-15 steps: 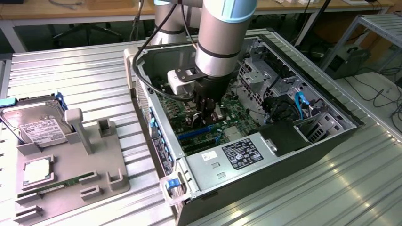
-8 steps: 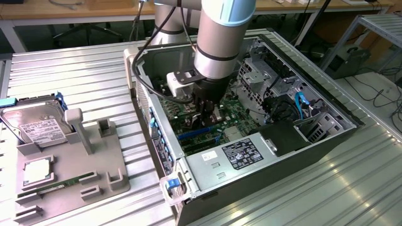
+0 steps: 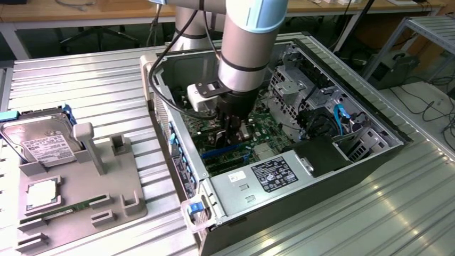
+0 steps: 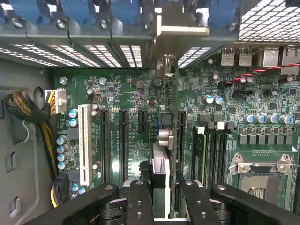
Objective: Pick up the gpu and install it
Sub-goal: 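Insert the gpu into the slot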
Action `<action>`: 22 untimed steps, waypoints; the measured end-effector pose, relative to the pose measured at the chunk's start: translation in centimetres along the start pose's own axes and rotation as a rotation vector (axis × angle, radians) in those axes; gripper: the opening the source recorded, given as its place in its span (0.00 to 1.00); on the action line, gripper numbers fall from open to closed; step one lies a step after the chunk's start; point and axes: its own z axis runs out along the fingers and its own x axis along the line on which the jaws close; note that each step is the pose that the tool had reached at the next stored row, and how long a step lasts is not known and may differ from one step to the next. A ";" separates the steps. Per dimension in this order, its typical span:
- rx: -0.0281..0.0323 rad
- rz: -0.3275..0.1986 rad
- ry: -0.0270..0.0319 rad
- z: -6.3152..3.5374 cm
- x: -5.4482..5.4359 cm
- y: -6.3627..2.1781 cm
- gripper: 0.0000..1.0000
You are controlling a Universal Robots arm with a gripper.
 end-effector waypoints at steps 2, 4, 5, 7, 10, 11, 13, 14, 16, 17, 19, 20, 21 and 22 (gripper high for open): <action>0.0000 0.000 0.0001 0.14 0.0 0.04 0.28; -0.0001 0.000 0.0001 0.32 0.0 0.05 0.28; -0.0001 0.000 0.0001 0.42 0.0 0.06 0.28; -0.0005 0.000 0.0006 0.69 0.0 0.08 0.28; -0.0004 0.000 -0.0001 1.02 0.0 0.08 0.28; -0.0005 0.000 0.0000 1.02 0.0 0.08 0.28; -0.0007 0.000 0.0003 1.01 0.0 0.09 0.28; -0.0007 0.000 0.0002 1.01 0.0 0.08 0.28; -0.0007 0.000 0.0003 1.02 0.0 0.09 0.28; -0.0007 0.000 0.0002 1.02 0.0 0.08 0.28; -0.0006 0.000 0.0002 1.03 0.0 0.08 0.28; -0.0004 0.000 -0.0002 1.10 0.0 0.08 0.28; -0.0008 0.000 0.0004 1.23 0.0 0.09 0.28; -0.0011 0.000 0.0009 1.40 0.0 0.10 0.28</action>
